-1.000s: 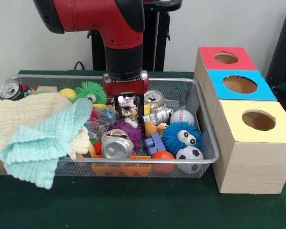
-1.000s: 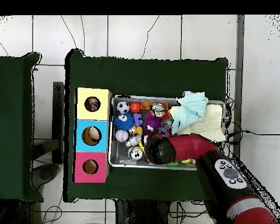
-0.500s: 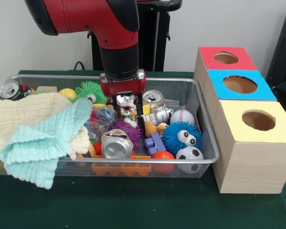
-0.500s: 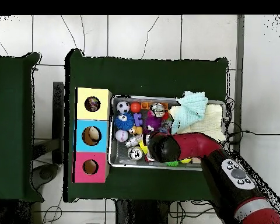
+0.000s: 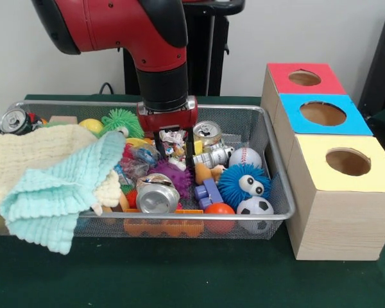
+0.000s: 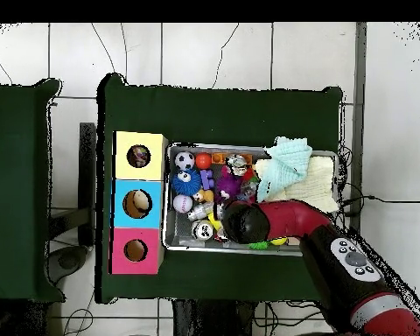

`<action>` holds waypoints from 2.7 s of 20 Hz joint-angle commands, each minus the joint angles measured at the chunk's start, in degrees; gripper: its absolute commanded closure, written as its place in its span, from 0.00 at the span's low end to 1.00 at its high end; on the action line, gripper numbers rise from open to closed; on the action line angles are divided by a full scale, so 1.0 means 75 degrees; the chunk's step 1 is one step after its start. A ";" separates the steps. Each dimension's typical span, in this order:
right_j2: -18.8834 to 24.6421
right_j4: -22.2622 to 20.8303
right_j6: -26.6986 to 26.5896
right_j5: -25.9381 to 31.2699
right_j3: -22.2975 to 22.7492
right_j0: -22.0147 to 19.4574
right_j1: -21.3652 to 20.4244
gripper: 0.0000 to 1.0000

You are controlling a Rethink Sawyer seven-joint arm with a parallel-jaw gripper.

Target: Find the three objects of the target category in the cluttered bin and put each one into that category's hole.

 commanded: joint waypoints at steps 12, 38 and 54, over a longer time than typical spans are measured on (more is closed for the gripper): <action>0.0066 -0.0408 -0.1055 0.0991 -0.0483 -0.0069 0.0715 1.00; 0.0627 0.0213 -0.1399 0.2302 -0.0187 -0.0344 -0.0514 1.00; 0.0875 0.0196 -0.0987 0.2374 -0.0175 -0.0453 -0.0375 0.00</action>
